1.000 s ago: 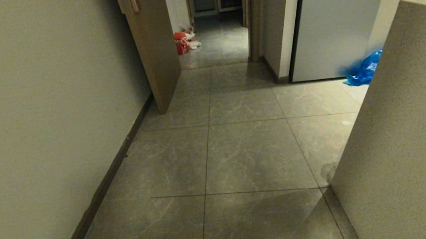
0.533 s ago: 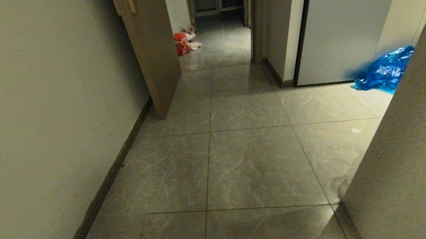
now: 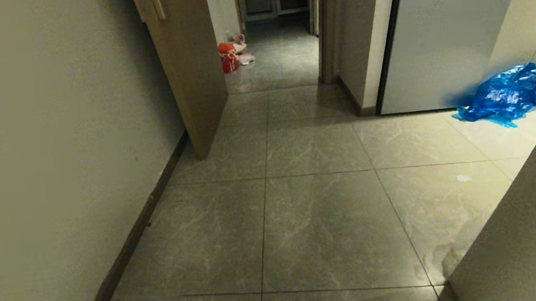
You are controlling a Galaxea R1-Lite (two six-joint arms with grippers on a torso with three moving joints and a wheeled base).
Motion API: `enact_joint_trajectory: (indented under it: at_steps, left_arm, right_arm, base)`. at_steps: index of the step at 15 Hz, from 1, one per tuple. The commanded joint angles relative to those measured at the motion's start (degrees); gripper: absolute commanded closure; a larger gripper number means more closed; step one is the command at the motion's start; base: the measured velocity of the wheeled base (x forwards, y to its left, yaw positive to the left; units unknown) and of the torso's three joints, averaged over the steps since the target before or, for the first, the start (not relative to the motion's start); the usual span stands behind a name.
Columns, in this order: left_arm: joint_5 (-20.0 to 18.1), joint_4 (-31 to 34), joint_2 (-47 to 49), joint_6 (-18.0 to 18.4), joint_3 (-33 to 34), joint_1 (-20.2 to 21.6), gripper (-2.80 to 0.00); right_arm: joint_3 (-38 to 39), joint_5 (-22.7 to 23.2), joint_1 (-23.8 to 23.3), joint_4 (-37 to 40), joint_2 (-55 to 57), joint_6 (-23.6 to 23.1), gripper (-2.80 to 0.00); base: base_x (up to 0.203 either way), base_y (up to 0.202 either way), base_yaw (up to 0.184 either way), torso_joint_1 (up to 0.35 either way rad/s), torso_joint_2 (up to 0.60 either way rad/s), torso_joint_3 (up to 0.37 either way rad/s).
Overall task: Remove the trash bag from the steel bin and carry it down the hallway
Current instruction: Put the trash bag at the door
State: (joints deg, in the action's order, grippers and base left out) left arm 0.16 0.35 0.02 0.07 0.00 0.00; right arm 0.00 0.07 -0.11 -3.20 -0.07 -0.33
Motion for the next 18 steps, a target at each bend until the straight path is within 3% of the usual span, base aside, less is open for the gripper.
enact_joint_trajectory:
  at_steps: [1,18]
  left_arm:
    - [0.0,0.0,0.1,0.0,0.0,0.0,0.0]
    - [0.0,0.0,0.1,0.0,0.0,0.0,0.0]
  right_arm:
    - [1.4,0.0,0.0,0.0,0.0,0.0,0.0]
    - [1.4,0.0,0.0,0.0,0.0,0.0,0.0]
  base:
    - [0.188,0.0,0.002,0.002,0.0,-0.002]
    - [0.192,0.0,0.002,0.0,-0.03,-0.037]
